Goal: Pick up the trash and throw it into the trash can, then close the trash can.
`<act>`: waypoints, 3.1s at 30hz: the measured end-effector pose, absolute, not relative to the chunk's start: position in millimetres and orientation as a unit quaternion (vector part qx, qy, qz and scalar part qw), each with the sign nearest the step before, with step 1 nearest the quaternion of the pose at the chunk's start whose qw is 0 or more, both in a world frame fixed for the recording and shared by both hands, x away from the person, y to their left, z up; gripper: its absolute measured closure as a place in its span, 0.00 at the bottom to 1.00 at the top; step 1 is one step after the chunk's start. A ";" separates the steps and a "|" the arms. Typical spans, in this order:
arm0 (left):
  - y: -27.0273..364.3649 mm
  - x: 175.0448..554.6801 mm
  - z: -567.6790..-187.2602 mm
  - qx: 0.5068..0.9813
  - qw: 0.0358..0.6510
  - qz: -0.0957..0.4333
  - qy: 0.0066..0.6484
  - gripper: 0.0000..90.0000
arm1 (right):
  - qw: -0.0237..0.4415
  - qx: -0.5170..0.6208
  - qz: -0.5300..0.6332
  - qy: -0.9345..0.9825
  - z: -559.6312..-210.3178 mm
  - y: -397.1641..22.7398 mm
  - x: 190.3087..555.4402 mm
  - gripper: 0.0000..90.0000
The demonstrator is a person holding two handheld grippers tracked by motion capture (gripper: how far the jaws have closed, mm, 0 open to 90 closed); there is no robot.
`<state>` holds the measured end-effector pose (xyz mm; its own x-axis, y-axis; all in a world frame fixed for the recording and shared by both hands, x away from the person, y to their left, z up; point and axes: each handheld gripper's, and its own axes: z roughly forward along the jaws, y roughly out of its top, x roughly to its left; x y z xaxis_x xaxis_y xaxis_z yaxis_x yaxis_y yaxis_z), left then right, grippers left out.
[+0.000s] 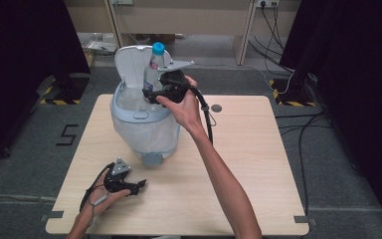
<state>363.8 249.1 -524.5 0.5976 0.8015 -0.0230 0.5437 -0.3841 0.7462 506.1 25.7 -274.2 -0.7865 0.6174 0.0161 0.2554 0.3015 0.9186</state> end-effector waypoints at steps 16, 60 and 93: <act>249.1 363.6 -524.5 0.812 0.371 0.175 0.415 0.14 | 0.210 0.289 0.557 0.750 -263.3 -31.1 519.9 0.70; 249.1 363.8 -524.5 0.812 0.371 0.176 0.415 0.14 | 0.182 0.316 0.584 0.725 -282.7 -31.7 601.0 0.90; 249.3 363.1 -524.3 0.813 0.369 0.176 0.415 0.14 | 0.141 0.228 0.571 0.776 -276.2 -17.8 562.3 0.92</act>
<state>363.1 249.3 -524.3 0.5932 0.8048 -0.0214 0.5453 -0.3821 0.7461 562.3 -17.8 -276.2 -0.8563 0.5149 0.0411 0.1920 0.2433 0.9508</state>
